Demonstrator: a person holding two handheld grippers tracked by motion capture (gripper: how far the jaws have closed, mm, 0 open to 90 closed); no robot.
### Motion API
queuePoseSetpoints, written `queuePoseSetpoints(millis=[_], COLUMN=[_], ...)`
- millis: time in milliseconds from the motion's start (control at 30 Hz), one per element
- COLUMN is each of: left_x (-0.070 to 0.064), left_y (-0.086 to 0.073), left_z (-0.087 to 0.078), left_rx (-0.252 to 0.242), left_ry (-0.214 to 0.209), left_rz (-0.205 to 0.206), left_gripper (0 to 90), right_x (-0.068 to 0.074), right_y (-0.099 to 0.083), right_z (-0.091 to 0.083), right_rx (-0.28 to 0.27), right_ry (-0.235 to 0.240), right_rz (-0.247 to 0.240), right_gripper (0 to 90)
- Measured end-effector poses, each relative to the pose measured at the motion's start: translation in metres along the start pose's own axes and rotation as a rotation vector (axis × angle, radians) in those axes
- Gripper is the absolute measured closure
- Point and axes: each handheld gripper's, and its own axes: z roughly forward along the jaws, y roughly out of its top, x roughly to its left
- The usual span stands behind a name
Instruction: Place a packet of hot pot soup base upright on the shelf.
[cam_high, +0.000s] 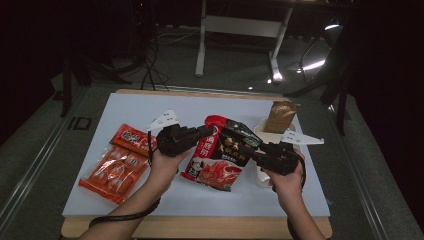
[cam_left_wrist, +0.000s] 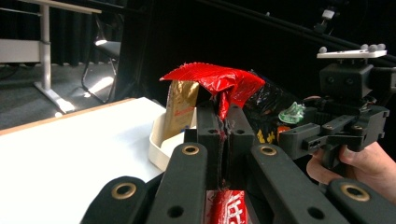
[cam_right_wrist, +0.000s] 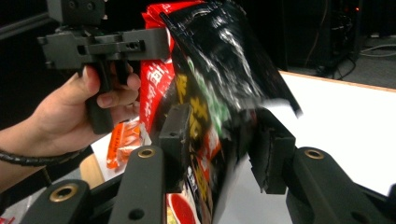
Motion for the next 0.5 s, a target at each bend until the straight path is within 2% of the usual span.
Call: queuePoseSetpoints(millis=[67, 133, 200, 300, 367, 433, 500], left_x=[0.004, 0.008, 0.011, 0.015, 0.015, 0.013, 0.013], left_y=[-0.003, -0.005, -0.007, -0.011, -0.012, -0.014, -0.015], left_z=[0.0, 0.0, -0.001, -0.003, -0.004, -0.005, -0.006], left_rx=[-0.005, -0.004, -0.004, 0.003, 0.022, 0.041, 0.05], left_ry=[-0.004, -0.01, -0.011, -0.034, -0.041, -0.033, -0.036], left_rz=[-0.009, -0.025, -0.03, -0.049, -0.04, -0.013, -0.01], left_gripper=[88.0, 87.7, 87.1, 84.7, 82.2, 80.1, 76.4], right_x=[0.002, 0.003, 0.003, 0.004, 0.003, 0.002, 0.004], right_y=[0.002, 0.004, 0.006, 0.008, 0.009, 0.01, 0.012], right_z=[0.002, 0.003, 0.005, 0.006, 0.005, 0.005, 0.004], right_rx=[-0.006, 0.0, 0.014, 0.029, 0.025, 0.023, 0.028], right_ry=[0.008, -0.011, -0.012, -0.015, -0.005, -0.008, -0.016], right_rz=[0.009, 0.008, 0.01, 0.021, 0.032, 0.025, 0.004], right_gripper=[65.2, 71.9, 74.0, 75.5, 75.9, 75.8, 75.8])
